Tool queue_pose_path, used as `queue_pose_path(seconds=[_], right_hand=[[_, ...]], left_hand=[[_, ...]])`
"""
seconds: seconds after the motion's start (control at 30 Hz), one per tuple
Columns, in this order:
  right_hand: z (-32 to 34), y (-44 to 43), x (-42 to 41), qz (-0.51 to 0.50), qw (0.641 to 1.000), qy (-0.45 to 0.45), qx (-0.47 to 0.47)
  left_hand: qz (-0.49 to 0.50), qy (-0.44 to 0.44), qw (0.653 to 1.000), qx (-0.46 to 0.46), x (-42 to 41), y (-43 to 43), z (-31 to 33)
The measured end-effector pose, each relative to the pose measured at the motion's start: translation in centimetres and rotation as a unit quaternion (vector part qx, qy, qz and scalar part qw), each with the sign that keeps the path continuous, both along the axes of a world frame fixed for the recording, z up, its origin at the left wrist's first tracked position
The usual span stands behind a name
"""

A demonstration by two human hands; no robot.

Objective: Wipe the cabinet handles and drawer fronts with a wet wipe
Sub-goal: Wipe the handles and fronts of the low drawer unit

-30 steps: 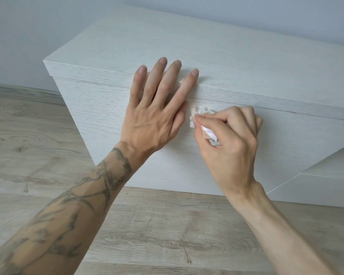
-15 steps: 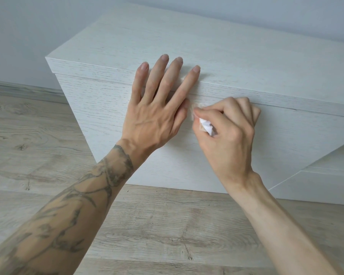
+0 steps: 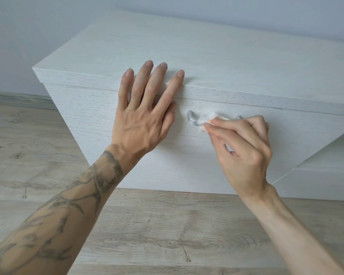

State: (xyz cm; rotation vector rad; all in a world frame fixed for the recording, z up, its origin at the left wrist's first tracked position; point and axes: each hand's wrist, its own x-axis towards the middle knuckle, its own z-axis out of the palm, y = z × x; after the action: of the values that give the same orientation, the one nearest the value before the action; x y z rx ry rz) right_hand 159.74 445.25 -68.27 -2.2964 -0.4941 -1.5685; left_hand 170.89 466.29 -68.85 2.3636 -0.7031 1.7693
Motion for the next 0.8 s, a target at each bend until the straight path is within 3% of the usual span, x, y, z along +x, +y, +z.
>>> queue_pose_path(seconds=[0.13,0.3,0.5,0.67,0.8], right_hand=[[0.2,-0.6,-1.0,0.009,0.999,0.016,0.047],[0.9,2.6,0.7,0.049,0.997,0.049,0.014],[0.1,-2.8,-1.1,-0.001,0.998,0.045,0.055],[0.2,-4.3,-2.2,-0.045,0.982,0.052,0.175],[0.7,-2.6,-1.4,-0.03,0.96,0.109,0.258]], left_hand=[[-0.003,0.006,1.0,-0.001,-0.2,-0.1,0.0],[-0.005,0.011,1.0,0.007,0.0,0.2,-0.2],[-0.008,0.009,1.0,0.002,-0.3,0.0,0.0],[-0.017,0.03,0.999,0.002,-0.7,0.0,0.3],[-0.015,0.038,0.999,0.005,-0.8,0.1,0.4]])
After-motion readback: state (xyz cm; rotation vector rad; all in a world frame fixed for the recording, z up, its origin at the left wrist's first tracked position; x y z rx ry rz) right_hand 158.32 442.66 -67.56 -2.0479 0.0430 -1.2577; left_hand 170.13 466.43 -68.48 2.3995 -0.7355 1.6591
